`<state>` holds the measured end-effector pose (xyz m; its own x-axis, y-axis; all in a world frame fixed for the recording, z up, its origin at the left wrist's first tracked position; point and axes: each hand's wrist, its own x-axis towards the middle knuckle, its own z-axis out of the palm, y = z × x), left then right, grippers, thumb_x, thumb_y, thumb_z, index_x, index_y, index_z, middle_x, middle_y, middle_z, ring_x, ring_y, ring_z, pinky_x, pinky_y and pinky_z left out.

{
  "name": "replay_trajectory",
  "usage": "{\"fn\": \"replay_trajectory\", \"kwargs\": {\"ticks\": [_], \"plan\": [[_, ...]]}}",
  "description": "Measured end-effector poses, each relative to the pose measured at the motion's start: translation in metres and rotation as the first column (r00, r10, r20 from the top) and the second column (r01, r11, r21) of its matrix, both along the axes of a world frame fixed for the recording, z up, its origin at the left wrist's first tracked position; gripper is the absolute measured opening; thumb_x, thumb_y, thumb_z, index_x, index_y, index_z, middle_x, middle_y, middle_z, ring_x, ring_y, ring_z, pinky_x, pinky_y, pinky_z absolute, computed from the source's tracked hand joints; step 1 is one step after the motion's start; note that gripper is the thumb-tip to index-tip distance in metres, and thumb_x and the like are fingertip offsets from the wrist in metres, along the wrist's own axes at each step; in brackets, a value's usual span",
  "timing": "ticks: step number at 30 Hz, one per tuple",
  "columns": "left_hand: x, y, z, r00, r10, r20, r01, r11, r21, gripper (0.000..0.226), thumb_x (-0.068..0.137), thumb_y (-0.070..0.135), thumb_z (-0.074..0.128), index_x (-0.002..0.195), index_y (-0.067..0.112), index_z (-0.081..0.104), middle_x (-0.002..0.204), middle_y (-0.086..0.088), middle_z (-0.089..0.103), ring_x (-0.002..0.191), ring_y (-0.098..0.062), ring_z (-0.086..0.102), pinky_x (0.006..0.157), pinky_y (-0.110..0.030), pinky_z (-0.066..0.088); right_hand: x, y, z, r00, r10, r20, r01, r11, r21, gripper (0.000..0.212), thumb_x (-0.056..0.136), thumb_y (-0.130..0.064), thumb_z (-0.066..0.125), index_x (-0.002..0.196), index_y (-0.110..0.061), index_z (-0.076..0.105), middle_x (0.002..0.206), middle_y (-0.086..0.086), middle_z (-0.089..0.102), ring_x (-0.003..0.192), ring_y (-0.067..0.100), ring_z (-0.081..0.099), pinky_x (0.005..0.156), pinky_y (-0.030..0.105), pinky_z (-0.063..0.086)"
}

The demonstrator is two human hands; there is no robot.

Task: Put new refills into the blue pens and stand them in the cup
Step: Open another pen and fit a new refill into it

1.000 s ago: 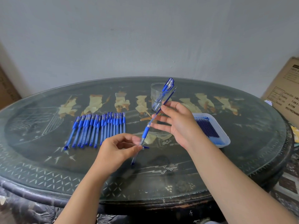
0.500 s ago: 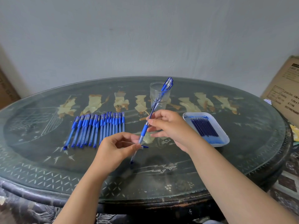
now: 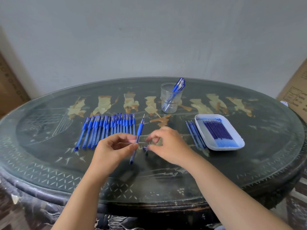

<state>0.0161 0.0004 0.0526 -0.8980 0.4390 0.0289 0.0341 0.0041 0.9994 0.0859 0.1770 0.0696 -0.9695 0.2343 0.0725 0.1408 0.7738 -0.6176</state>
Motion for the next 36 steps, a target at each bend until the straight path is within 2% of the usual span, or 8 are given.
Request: {"fn": "replay_trajectory", "kwargs": {"ticks": [5, 11, 15, 18, 21, 25, 29, 36], "plan": [[0.000, -0.004, 0.000, 1.000, 0.000, 0.001, 0.000, 1.000, 0.004, 0.022, 0.074, -0.006, 0.076, 0.088, 0.011, 0.074, 0.087, -0.003, 0.076, 0.079, -0.015, 0.070, 0.077, -0.029, 0.057, -0.004, -0.011, -0.015, 0.997, 0.066, 0.035, -0.071, 0.981, 0.180, 0.018, 0.090, -0.030, 0.068, 0.107, -0.026, 0.071, 0.104, -0.003, 0.048, 0.108, 0.016, 0.044, 0.092, 0.034, 0.043], [-0.002, -0.007, -0.001, 1.000, -0.006, -0.014, 0.006, 1.000, -0.009, 0.022, 0.074, -0.004, 0.077, 0.090, 0.011, 0.074, 0.086, -0.003, 0.075, 0.078, -0.014, 0.070, 0.076, -0.027, 0.056, -0.006, -0.013, -0.019, 0.999, 0.050, 0.019, -0.053, 0.987, 0.152, 0.012, 0.090, -0.026, 0.069, 0.099, -0.020, 0.074, 0.101, -0.002, 0.052, 0.097, 0.013, 0.053, 0.087, 0.033, 0.049], [-0.001, -0.007, -0.001, 0.998, -0.057, -0.020, 0.057, 0.998, -0.013, 0.021, 0.076, -0.006, 0.075, 0.090, 0.010, 0.074, 0.082, -0.002, 0.074, 0.077, -0.015, 0.069, 0.072, -0.023, 0.055, -0.002, -0.003, 0.000, 0.992, -0.072, -0.102, 0.058, 0.989, -0.137, 0.004, 0.087, -0.020, 0.072, 0.087, -0.024, 0.073, 0.088, -0.013, 0.063, 0.077, -0.001, 0.059, 0.070, 0.008, 0.042], [0.002, -0.004, 0.000, 0.995, -0.095, -0.029, 0.094, 0.995, -0.034, 0.019, 0.077, -0.006, 0.074, 0.090, 0.008, 0.074, 0.081, -0.003, 0.074, 0.075, -0.015, 0.068, 0.073, -0.023, 0.056, 0.004, 0.010, 0.021, 0.964, -0.198, -0.177, 0.067, 0.827, -0.558, 0.012, 0.087, -0.011, 0.070, 0.086, -0.022, 0.072, 0.086, -0.002, 0.075, 0.084, 0.009, 0.071, 0.078, 0.022, 0.054], [0.004, -0.001, 0.001, 0.992, -0.123, -0.035, 0.122, 0.991, -0.049, 0.018, 0.078, -0.006, 0.074, 0.088, 0.008, 0.073, 0.078, -0.002, 0.073, 0.073, -0.013, 0.068, 0.071, -0.020, 0.056, 0.011, 0.017, 0.038, 0.952, -0.207, -0.224, -0.009, 0.713, -0.701, 0.010, 0.090, -0.003, 0.066, 0.092, -0.012, 0.071, 0.088, 0.006, 0.076, 0.086, 0.018, 0.073, 0.076, 0.024, 0.056], [0.007, 0.003, 0.002, 0.989, -0.140, -0.056, 0.138, 0.989, -0.050, 0.016, 0.077, -0.008, 0.074, 0.085, 0.006, 0.073, 0.077, -0.001, 0.073, 0.071, -0.011, 0.068, 0.068, -0.015, 0.052, 0.011, 0.020, 0.045, 0.953, -0.195, -0.231, -0.003, 0.759, -0.651, 0.012, 0.089, -0.002, 0.066, 0.092, -0.012, 0.071, 0.087, 0.007, 0.076, 0.085, 0.016, 0.073, 0.081, 0.028, 0.058], [0.010, 0.006, 0.002, 0.986, -0.155, -0.066, 0.152, 0.987, -0.056, 0.017, 0.076, -0.010, 0.073, 0.083, 0.006, 0.073, 0.075, 0.001, 0.073, 0.070, -0.009, 0.067, 0.066, -0.014, 0.051, 0.011, 0.022, 0.046, 0.971, -0.145, -0.192, 0.008, 0.819, -0.574, 0.013, 0.089, -0.002, 0.066, 0.092, -0.013, 0.072, 0.089, 0.007, 0.075, 0.084, 0.013, 0.073, 0.075, 0.022, 0.056], [0.009, 0.008, 0.003, 0.983, -0.168, -0.071, 0.163, 0.984, -0.066, 0.017, 0.076, -0.010, 0.073, 0.085, 0.004, 0.072, 0.077, 0.001, 0.074, 0.070, -0.009, 0.068, 0.066, -0.014, 0.051, 0.014, 0.028, 0.049, 0.971, -0.132, -0.199, -0.004, 0.825, -0.565, 0.011, 0.088, -0.002, 0.068, 0.092, -0.011, 0.073, 0.087, 0.008, 0.076, 0.083, 0.015, 0.073, 0.073, 0.021, 0.056]]}}
